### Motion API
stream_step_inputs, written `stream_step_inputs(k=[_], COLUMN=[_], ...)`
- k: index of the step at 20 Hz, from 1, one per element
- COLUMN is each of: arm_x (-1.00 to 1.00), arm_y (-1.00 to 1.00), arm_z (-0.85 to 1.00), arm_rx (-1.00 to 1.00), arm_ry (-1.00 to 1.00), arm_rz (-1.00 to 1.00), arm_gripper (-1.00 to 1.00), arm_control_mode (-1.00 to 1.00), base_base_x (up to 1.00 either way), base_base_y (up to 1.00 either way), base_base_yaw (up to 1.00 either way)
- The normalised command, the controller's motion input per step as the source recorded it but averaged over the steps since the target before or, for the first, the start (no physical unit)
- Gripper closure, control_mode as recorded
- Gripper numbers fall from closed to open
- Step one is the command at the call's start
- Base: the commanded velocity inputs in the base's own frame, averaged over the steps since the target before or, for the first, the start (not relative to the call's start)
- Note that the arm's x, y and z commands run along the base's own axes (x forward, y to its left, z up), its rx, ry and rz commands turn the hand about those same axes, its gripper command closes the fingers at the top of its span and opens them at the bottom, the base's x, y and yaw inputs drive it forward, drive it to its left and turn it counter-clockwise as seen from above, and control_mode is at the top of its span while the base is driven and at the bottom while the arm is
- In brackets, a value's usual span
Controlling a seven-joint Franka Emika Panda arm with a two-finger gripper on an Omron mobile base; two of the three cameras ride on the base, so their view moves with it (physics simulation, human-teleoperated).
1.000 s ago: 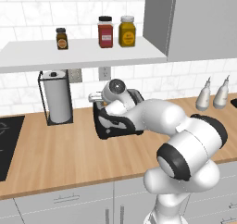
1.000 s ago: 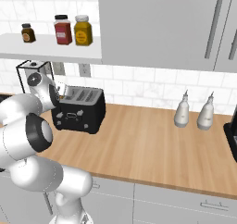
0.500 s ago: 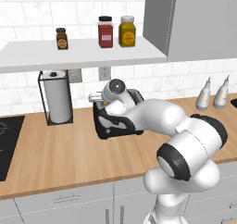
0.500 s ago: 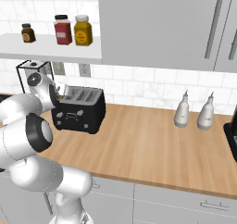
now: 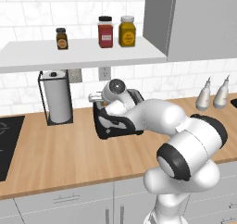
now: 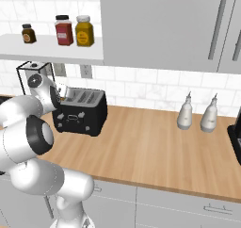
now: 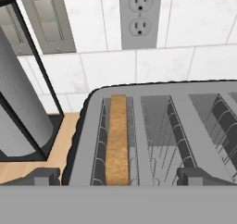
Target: Start the toaster. Once the lever pops up, take the bread to the plate on the dining counter.
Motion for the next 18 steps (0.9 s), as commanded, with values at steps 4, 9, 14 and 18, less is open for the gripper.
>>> stream_step_inputs(k=[4, 9, 14, 18], arm_x=[0.0, 0.0, 0.0, 0.0], arm_y=[0.0, 0.0, 0.0, 0.0], arm_z=[0.0, 0.0, 0.0, 0.0], arm_rx=[0.0, 0.0, 0.0, 0.0], arm_ry=[0.0, 0.0, 0.0, 0.0], arm_rz=[0.0, 0.0, 0.0, 0.0], arm_gripper=[-1.0, -1.0, -1.0, -1.0], arm_control_mode=[-1.0, -1.0, -1.0, -1.0], base_base_x=[0.0, 0.0, 0.0, 0.0], base_base_y=[0.0, 0.0, 0.0, 0.0], base_base_yaw=[0.0, 0.0, 0.0, 0.0])
